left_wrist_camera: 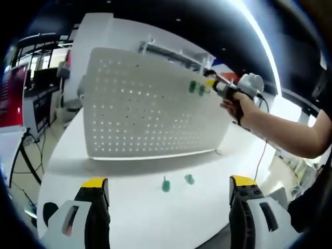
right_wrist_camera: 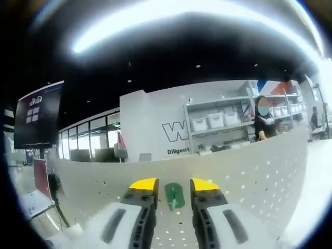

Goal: Insert the hook assembly into the mounting plate slot until the hook locks in place.

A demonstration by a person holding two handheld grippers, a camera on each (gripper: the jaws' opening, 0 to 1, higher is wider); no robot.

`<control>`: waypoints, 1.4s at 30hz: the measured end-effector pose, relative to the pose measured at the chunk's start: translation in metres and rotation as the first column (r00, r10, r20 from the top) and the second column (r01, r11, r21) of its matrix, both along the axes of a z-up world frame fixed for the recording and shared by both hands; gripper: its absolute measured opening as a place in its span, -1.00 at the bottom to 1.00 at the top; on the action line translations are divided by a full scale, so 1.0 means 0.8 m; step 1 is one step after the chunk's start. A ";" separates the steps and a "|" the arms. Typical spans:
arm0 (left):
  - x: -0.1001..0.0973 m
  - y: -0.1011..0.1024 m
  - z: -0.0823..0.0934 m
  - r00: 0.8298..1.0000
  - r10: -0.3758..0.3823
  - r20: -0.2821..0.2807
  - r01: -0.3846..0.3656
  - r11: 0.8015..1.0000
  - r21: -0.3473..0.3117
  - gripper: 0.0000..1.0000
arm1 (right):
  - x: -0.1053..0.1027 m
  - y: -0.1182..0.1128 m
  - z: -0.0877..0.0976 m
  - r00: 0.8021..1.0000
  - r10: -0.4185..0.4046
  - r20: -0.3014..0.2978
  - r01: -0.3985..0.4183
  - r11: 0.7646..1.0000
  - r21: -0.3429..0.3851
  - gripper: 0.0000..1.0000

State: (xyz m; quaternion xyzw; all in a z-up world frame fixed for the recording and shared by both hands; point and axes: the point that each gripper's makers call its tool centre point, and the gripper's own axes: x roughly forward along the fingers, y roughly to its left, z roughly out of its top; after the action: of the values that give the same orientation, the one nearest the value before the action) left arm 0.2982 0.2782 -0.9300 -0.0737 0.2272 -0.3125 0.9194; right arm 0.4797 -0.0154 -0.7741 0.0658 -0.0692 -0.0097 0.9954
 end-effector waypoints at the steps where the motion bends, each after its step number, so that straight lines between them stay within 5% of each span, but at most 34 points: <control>1: -0.001 0.000 -0.001 1.000 0.001 -0.003 -0.001 1.000 0.000 0.96 | -0.003 -0.001 0.001 1.000 0.006 -0.002 -0.006 1.000 -0.005 -0.54; 8: -0.009 0.002 -0.006 1.000 -0.001 -0.024 0.001 1.000 0.015 0.98 | -0.025 -0.003 -0.014 0.998 0.033 -0.053 -0.035 0.999 -0.040 -0.46; 22: -0.021 0.002 -0.013 0.999 -0.008 -0.045 0.009 1.000 0.021 1.00 | -0.092 -0.009 -0.093 0.969 0.075 -0.236 -0.094 0.993 -0.070 -0.27; 42: -0.033 -0.006 -0.017 0.998 -0.025 -0.066 0.026 1.000 0.016 1.00 | -0.150 0.023 -0.148 0.919 0.173 -0.355 -0.228 0.966 -0.119 -0.10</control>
State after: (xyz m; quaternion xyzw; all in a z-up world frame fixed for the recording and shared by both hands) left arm 0.2714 0.2737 -0.9437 -0.0734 0.2608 -0.3197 0.9080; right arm 0.3601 0.0028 -0.8927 -0.0089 0.1108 0.0867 0.9900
